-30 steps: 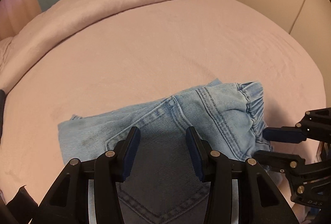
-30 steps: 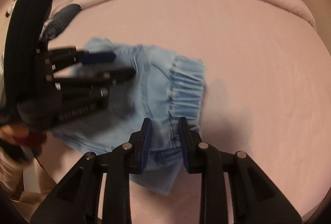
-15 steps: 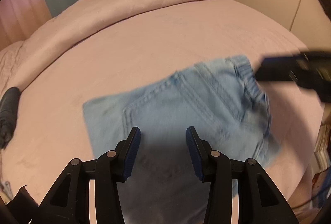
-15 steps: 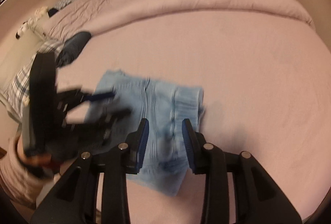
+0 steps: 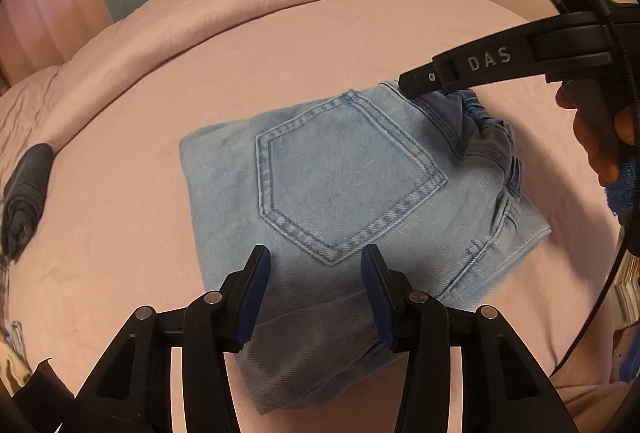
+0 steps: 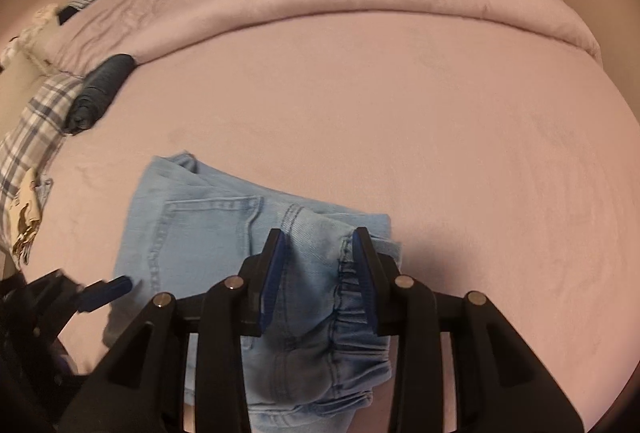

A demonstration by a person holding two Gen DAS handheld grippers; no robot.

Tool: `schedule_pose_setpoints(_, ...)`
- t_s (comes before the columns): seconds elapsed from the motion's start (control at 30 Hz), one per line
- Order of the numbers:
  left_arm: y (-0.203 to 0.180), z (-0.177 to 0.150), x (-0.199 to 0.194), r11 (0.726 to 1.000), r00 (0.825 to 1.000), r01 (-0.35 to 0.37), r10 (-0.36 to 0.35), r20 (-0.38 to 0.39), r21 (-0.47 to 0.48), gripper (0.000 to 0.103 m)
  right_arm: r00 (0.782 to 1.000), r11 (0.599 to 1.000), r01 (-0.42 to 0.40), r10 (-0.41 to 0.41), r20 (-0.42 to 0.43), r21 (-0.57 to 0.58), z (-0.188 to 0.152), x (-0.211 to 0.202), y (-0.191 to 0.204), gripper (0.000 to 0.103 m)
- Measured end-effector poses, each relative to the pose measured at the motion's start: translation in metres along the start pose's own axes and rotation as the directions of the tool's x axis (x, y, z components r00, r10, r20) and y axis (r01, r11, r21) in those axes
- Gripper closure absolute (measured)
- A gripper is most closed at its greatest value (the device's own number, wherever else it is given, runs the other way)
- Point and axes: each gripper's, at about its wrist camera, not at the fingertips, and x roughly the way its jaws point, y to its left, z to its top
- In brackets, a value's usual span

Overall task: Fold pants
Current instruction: 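Open the right gripper and release the folded jeans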

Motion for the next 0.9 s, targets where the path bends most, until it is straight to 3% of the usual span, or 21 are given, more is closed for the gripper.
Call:
schedule_pose_setpoints(0.2,0.001,-0.002,0.004,1.0,1.0,0.003,-0.004,-0.012,-0.013,0.052,1.0,1.0,0.001,-0.001,-0.026,0.03,0.001,0.008,-0.007,0.062)
schedule_pose_setpoints(0.33,0.003,-0.003,-0.002,1.0,1.0,0.011,-0.011,-0.007,-0.023,0.052,0.999,1.0,0.001,-0.001,0.052,0.008,-0.003,-0.022,-0.003,0.059)
schedule_pose_setpoints(0.5,0.0,-0.005,-0.003,1.0,1.0,0.003,-0.003,0.0,-0.011,0.052,0.995,0.999,-0.039,0.041,0.089,-0.03,-0.02,-0.057,0.002,0.059)
schedule_pose_setpoints(0.7,-0.002,-0.005,-0.004,1.0,1.0,-0.002,0.002,-0.004,-0.011,0.052,0.999,0.996,-0.017,0.021,0.038,-0.091,-0.051,-0.062,0.008,0.059)
schedule_pose_setpoints(0.9,-0.007,-0.006,-0.003,1.0,1.0,-0.004,0.004,-0.01,-0.009,0.052,0.997,0.995,0.024,-0.032,-0.071,-0.099,-0.07,-0.027,0.004,0.058)
